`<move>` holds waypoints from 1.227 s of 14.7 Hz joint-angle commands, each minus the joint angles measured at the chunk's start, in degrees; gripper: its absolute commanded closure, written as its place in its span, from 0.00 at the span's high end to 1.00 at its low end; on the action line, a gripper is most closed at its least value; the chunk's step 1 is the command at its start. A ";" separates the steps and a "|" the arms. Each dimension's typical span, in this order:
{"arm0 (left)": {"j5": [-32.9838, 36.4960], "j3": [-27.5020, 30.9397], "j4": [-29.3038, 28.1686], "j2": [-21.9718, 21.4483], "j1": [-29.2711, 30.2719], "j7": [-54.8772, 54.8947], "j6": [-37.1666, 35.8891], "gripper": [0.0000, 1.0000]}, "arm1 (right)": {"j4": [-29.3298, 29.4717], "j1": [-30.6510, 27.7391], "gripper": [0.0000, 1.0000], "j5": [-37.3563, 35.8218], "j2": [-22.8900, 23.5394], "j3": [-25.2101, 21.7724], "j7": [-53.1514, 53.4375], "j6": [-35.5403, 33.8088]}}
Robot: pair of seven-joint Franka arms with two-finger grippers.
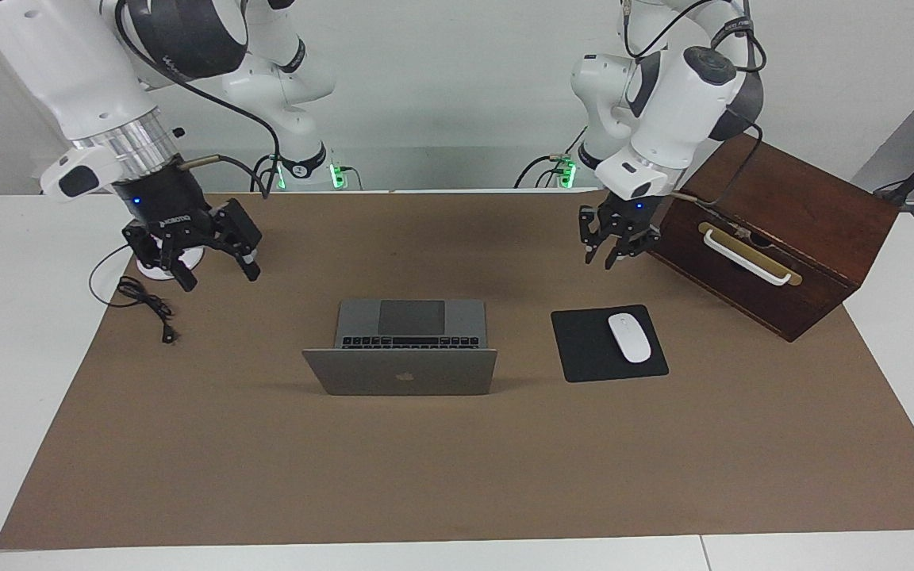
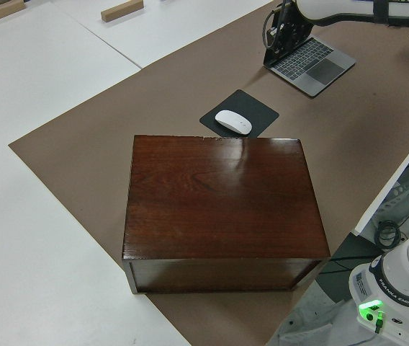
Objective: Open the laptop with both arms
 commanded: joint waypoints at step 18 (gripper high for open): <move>3.20 -0.71 23.09 3.93 19.50 -0.74 -19.66 1.00 | -17.88 -14.78 1.00 -13.82 -14.56 14.44 -2.31 3.15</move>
